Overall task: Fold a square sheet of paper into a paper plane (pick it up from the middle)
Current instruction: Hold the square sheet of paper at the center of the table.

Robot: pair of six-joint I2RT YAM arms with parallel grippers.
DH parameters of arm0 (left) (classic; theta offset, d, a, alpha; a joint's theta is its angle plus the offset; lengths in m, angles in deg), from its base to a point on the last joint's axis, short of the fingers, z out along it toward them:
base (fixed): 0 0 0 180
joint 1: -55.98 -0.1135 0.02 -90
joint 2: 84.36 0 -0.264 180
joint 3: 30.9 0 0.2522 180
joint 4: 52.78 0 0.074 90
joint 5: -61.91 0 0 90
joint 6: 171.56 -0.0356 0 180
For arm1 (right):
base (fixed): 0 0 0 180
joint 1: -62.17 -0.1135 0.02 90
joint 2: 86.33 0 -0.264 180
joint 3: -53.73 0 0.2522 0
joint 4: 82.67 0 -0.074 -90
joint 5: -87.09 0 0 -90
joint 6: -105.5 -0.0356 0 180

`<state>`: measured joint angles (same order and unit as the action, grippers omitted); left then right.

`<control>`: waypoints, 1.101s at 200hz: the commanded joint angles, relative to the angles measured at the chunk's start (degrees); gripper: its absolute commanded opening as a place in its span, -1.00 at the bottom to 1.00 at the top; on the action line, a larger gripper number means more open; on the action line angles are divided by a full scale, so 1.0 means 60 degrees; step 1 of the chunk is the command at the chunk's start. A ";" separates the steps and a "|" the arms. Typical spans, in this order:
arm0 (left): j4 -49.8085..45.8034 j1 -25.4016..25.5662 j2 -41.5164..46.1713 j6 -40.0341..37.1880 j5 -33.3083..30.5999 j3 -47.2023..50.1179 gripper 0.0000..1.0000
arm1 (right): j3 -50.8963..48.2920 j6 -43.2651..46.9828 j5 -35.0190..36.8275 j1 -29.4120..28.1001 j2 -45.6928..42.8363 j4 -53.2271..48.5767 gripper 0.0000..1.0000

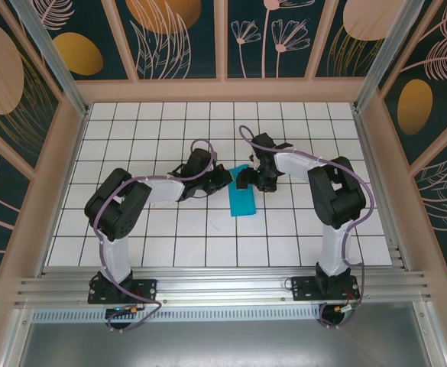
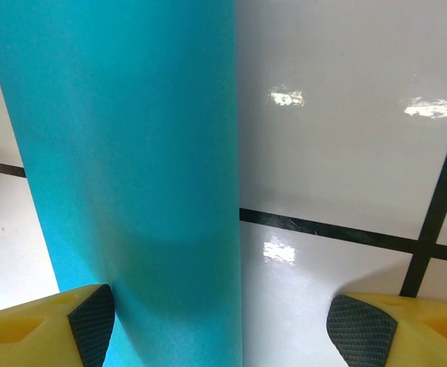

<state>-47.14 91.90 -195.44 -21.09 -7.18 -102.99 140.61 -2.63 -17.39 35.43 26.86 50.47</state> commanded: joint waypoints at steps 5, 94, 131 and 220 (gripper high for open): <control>-0.0558 0.0165 -0.0347 -0.0144 0.0026 -0.0526 -1.00 | -0.0834 0.0231 0.1124 0.0097 0.1896 0.0405 0.64; -0.1480 0.0267 -0.0558 -0.0119 -0.0556 -0.0766 -1.00 | -0.0890 0.0169 0.1066 0.0092 0.1893 0.0477 0.64; -0.1583 0.0283 -0.0696 -0.0168 -0.0501 -0.0911 -1.00 | -0.0894 0.0140 0.1035 0.0091 0.1894 0.0493 0.64; -0.2778 0.0378 -0.1110 -0.0484 -0.1063 -0.1251 -1.00 | -0.0813 0.0092 0.1036 0.0062 0.1851 0.0463 0.66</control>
<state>-59.97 93.67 -200.23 -22.38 -12.12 -109.41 140.68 -2.87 -17.33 35.43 26.97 50.45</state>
